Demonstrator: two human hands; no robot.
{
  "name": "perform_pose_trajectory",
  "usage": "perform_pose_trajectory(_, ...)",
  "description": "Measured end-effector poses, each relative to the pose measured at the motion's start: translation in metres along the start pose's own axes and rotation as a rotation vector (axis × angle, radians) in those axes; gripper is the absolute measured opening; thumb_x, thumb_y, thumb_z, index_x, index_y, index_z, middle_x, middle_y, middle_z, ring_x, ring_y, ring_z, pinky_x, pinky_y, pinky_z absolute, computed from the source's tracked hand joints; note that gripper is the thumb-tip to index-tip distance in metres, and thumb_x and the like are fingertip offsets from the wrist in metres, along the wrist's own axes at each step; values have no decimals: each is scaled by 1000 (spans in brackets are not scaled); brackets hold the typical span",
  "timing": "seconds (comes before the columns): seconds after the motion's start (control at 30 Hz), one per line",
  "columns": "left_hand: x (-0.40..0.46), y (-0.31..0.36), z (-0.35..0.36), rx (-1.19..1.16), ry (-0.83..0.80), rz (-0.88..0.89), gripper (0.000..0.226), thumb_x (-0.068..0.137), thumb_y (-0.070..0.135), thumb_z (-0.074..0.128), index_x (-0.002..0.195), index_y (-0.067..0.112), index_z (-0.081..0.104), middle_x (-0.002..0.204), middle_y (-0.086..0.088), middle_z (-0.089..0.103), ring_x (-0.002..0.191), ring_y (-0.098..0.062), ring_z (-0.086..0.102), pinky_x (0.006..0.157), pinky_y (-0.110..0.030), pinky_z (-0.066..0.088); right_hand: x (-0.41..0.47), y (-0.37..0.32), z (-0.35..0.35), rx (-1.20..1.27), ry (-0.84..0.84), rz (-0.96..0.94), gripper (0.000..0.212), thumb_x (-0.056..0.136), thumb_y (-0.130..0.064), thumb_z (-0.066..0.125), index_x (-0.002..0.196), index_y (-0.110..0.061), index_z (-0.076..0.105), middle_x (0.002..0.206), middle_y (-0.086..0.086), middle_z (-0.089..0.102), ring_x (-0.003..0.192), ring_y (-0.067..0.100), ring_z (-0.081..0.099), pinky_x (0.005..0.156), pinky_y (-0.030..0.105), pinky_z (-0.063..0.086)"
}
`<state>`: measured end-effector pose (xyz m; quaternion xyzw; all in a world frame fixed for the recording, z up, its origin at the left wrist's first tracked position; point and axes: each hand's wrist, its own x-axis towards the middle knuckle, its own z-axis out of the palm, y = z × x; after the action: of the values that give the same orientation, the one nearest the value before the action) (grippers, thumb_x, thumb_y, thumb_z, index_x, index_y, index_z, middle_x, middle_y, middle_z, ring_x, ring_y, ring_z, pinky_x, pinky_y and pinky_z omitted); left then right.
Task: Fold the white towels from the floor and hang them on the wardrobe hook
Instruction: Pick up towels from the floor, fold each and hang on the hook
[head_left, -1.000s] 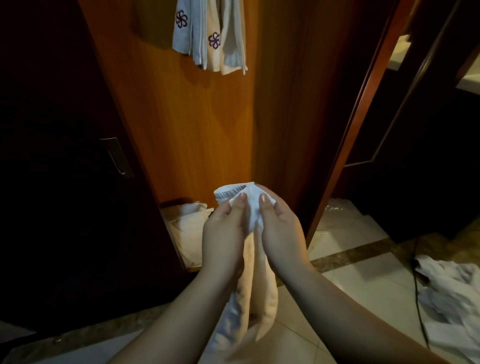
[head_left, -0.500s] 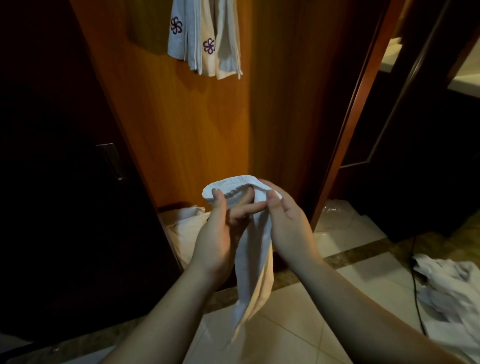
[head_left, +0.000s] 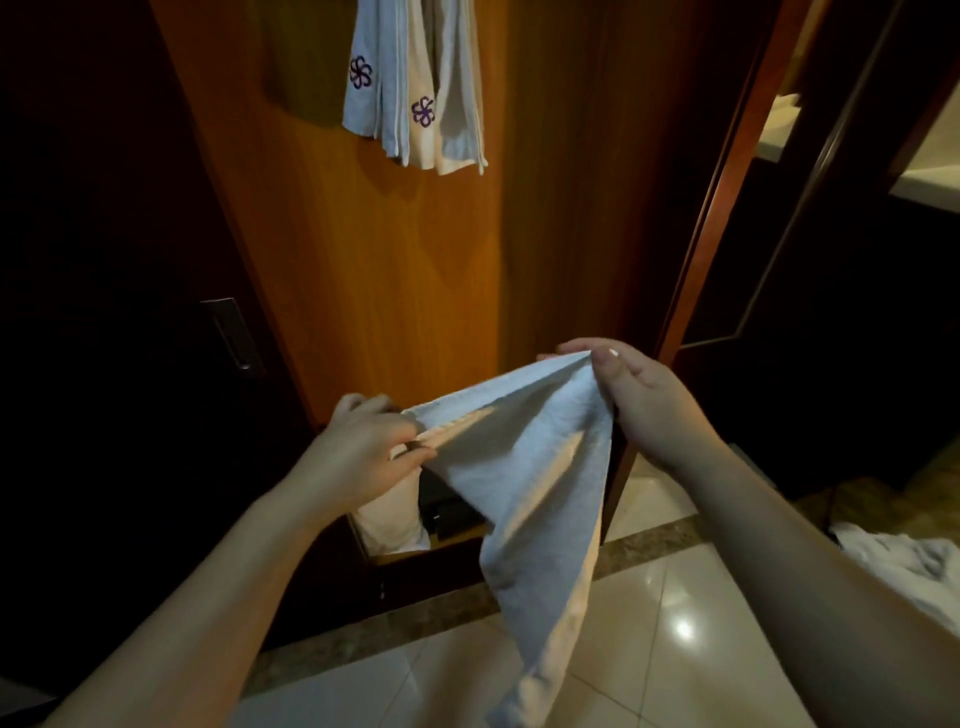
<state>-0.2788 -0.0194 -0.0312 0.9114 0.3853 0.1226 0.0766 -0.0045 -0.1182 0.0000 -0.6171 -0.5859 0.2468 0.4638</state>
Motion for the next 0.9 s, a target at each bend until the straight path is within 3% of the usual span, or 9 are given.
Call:
perform_pose_trajectory(0.1, -2, -7, -19, -110, 133, -7, 1, 91, 29, 71, 91, 28, 71, 82, 15, 53, 92, -16, 47, 89, -39, 38, 2, 2, -18, -249, -79, -20, 23, 98, -62, 36, 98, -75, 55, 102, -49, 57, 98, -25, 52, 77, 16, 37)
perform_pose_trajectory(0.23, -1, -1, -35, -158, 162, -4, 16, 90, 30, 73, 104, 31, 65, 88, 22, 57, 94, -11, 53, 77, -18, 38, 6, 2, -41, -416, -167, -22, 23, 100, -56, 40, 90, -67, 57, 96, -48, 56, 92, -21, 54, 69, 20, 40)
perform_pose_trajectory(0.3, -2, 3, -41, -266, 214, -18, 25, 88, 27, 75, 102, 37, 58, 94, 22, 61, 93, 1, 57, 75, -20, 46, 7, -2, -49, -441, -173, -27, 27, 100, -54, 42, 89, -76, 53, 97, -48, 55, 92, -20, 54, 68, 21, 41)
perform_pose_trajectory(0.4, -4, 11, -44, -346, 300, -26, 37, 86, 24, 76, 103, 44, 49, 96, 29, 59, 96, 18, 55, 71, -8, 45, 4, -6, -57, -424, -160, -36, 24, 97, -57, 40, 91, -76, 53, 97, -44, 58, 93, -17, 56, 70, 23, 43)
perform_pose_trajectory(0.53, -3, 23, -43, -532, 424, -95, 44, 86, 20, 76, 109, 46, 50, 103, 29, 61, 96, 14, 57, 74, -8, 48, -1, -12, -62, -280, -134, -61, 21, 90, -62, 40, 96, -72, 58, 101, -36, 64, 94, -12, 61, 76, 24, 45)
perform_pose_trajectory(0.6, -2, 27, -44, -450, 445, -126, 52, 87, 23, 75, 127, 43, 48, 101, 26, 58, 93, 18, 54, 71, -7, 45, -2, -14, -62, -241, -138, -65, 21, 89, -62, 41, 95, -70, 60, 100, -35, 65, 95, -10, 62, 78, 24, 46)
perform_pose_trajectory(0.67, 2, 28, -47, -294, 433, -113, 54, 88, 24, 73, 137, 32, 52, 103, 20, 56, 88, 10, 53, 71, -10, 38, -1, -15, -61, -248, -153, -66, 24, 88, -63, 40, 95, -63, 63, 100, -35, 65, 95, -10, 62, 78, 25, 47)
perform_pose_trajectory(0.77, 10, 24, -52, 52, 367, -48, 27, 89, 26, 72, 114, 15, 73, 90, 7, 49, 91, -10, 36, 77, -32, 28, 2, -15, -59, -319, -192, -97, 25, 90, -61, 38, 98, -54, 60, 99, -41, 61, 94, -14, 58, 74, 21, 42)
perform_pose_trajectory(0.9, 16, 23, -62, 167, 236, -55, 10, 87, 37, 73, 88, 28, 68, 99, 7, 39, 99, -12, 28, 81, -32, 20, 8, -13, -62, -385, -222, -126, 27, 88, -65, 33, 100, -54, 55, 99, -47, 56, 96, -18, 55, 73, 18, 39)
